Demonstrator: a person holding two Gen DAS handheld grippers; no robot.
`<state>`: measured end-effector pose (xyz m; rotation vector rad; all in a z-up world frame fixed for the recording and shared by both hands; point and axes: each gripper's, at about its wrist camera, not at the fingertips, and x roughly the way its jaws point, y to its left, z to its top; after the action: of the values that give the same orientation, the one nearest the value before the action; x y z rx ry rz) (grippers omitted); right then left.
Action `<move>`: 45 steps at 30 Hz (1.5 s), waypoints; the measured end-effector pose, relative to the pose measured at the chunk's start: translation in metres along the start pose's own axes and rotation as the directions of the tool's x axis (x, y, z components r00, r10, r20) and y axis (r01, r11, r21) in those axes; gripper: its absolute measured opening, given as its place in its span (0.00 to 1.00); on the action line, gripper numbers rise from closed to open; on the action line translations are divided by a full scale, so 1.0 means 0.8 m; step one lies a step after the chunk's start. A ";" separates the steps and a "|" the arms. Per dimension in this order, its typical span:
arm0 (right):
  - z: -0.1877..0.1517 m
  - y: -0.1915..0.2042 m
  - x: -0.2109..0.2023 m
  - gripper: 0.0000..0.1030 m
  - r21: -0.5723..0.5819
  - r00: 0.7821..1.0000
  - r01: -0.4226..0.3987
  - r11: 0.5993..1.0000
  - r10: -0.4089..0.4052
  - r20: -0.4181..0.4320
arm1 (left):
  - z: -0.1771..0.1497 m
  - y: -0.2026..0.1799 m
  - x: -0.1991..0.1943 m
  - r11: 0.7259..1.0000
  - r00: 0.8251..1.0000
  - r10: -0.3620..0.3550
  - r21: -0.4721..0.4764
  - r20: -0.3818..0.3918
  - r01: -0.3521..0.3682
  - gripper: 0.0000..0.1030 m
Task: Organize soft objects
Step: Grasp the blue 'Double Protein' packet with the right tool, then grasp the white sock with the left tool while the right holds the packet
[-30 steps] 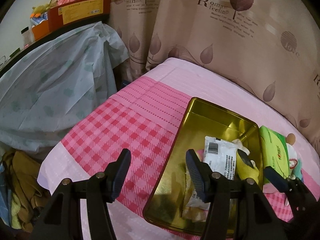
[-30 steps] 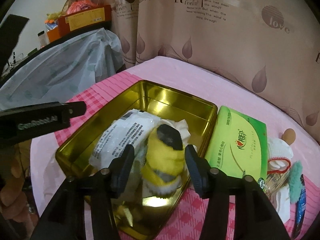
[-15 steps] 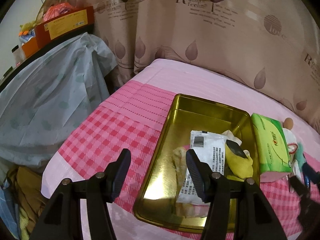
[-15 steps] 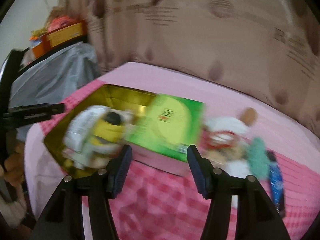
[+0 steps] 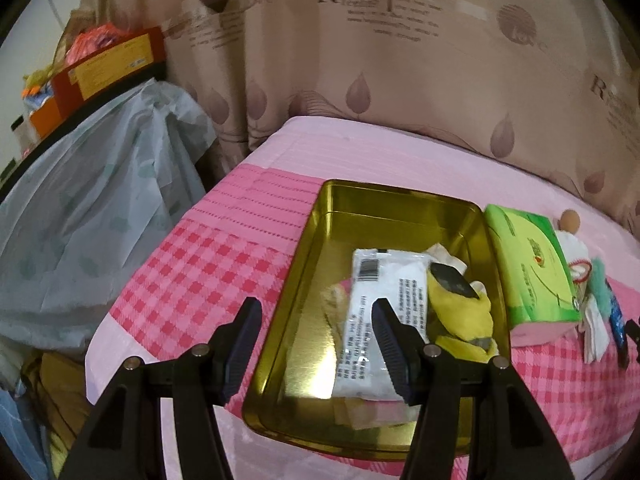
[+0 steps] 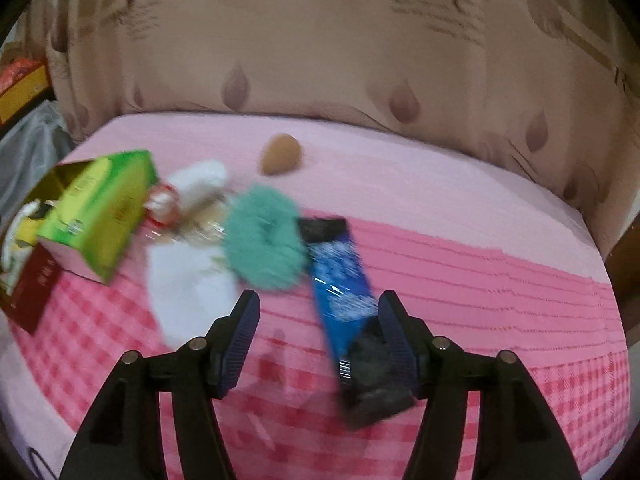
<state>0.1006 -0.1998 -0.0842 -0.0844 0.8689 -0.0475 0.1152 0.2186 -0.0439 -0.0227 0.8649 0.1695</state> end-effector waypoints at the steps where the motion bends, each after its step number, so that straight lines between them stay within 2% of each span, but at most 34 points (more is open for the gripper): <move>1: -0.003 -0.005 0.005 0.57 -0.002 1.000 0.001 1.000 -0.001 -0.011 | 0.000 -0.003 -0.001 1.000 1.000 -0.003 0.011 0.004 0.003 0.57; 8: -0.017 -0.022 0.040 0.57 -0.001 0.998 0.006 1.000 -0.006 -0.064 | -0.005 -0.024 -0.007 0.996 0.999 -0.035 0.080 0.032 0.032 0.57; 13: -0.019 -0.028 0.055 0.59 0.022 0.998 -0.017 1.000 0.018 -0.055 | -0.009 -0.045 -0.011 0.991 0.999 -0.037 0.128 0.034 0.032 0.57; 16: -0.016 -0.034 0.063 0.60 0.042 0.998 -0.032 0.999 0.034 -0.053 | -0.015 -0.067 -0.021 0.983 0.998 -0.061 0.174 0.033 0.054 0.57; 20: -0.017 -0.031 0.060 0.44 0.041 0.997 -0.062 0.997 0.064 -0.045 | -0.023 -0.109 -0.034 0.965 0.989 -0.148 0.221 0.010 0.142 0.57; 25: -0.025 -0.034 0.055 0.42 0.051 0.997 -0.063 0.997 0.065 -0.043 | -0.030 -0.179 -0.042 0.924 0.964 -0.261 0.276 -0.052 0.265 0.57; 29: -0.036 -0.034 0.045 0.42 0.057 0.997 -0.064 0.996 0.067 -0.042 | -0.035 -0.242 -0.047 0.871 0.926 -0.361 0.314 -0.114 0.378 0.57; 31: -0.042 -0.037 0.041 0.42 0.061 0.997 -0.066 0.996 0.069 -0.042 | -0.036 -0.267 -0.047 0.855 0.915 -0.382 0.326 -0.132 0.404 0.57; 36: -0.057 -0.043 0.029 0.42 0.064 0.997 -0.062 0.996 0.064 -0.043 | -0.035 -0.315 -0.029 0.813 0.873 -0.437 0.320 -0.216 0.486 0.57; 40: -0.062 -0.048 0.027 0.42 0.074 0.997 -0.070 0.995 0.073 -0.040 | -0.034 -0.344 -0.002 0.812 0.877 -0.408 0.338 -0.254 0.476 0.57; 43: -0.063 -0.047 0.027 0.43 0.071 0.997 -0.069 0.995 0.072 -0.040 | -0.033 -0.359 0.018 0.810 0.859 -0.417 0.308 -0.297 0.499 0.57; 45: -0.063 -0.049 0.026 0.44 0.072 0.996 -0.072 0.995 0.075 -0.040 | -0.032 -0.368 0.028 0.810 0.857 -0.409 0.308 -0.313 0.499 0.57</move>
<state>0.0751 -0.2431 -0.1291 0.0149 0.9115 -0.0112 0.1561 -0.0708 -0.0920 0.1140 1.0919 -0.4711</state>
